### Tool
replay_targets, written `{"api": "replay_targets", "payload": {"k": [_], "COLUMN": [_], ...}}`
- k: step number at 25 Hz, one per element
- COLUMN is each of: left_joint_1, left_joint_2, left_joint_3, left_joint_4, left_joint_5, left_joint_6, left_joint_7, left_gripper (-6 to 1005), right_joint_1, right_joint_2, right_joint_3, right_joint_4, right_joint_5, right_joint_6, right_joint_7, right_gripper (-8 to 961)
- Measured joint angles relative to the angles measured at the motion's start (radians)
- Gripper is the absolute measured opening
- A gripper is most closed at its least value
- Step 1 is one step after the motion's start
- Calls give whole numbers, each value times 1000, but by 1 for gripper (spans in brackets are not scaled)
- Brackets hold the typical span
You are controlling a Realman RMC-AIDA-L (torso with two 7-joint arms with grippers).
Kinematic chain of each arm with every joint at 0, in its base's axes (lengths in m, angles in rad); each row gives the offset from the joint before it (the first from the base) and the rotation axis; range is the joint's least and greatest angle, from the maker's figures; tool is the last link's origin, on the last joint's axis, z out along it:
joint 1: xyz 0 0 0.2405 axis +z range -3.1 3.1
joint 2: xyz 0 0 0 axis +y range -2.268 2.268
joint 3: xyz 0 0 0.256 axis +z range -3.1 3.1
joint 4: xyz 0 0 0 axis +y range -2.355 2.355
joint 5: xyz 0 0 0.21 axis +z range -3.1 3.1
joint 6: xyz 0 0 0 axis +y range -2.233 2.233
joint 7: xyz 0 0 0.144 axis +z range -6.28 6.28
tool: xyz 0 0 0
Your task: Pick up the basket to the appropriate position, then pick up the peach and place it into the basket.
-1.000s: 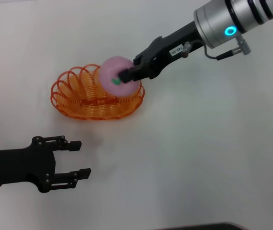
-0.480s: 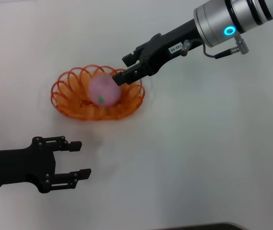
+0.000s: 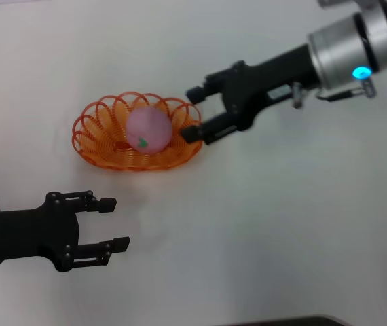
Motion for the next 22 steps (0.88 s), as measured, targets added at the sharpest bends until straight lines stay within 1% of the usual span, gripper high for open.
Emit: {"api": "replay_targets", "payload": {"k": [7, 9, 13, 16, 22], "left_joint_1": [1, 1, 0, -6, -3], "left_joint_2": [-1, -2, -2, -2, -2], "left_joint_3": [-2, -1, -1, -1, 0], "left_joint_4": [-2, -4, -4, -6, -8], "left_joint_5": [-9, -19, -40, -42, -42], "left_joint_6": [-4, -5, -5, -1, 7], "left_joint_7": [3, 3, 5, 6, 6], "left_gripper": [708, 708, 707, 707, 706], "right_joint_1": [-131, -159, -220, -254, -297], "right_joint_2": [-12, -15, -10, -9, -17], "right_joint_3": [80, 105, 189, 221, 226], "right_joint_4": [-14, -14, -14, -11, 6], "right_joint_5": [4, 4, 6, 7, -7], "right_joint_6": [-49, -63, -109, -137, -146], "right_joint_7": [-190, -224, -325, -371, -413], "right_gripper": [863, 863, 864, 864, 865]}}
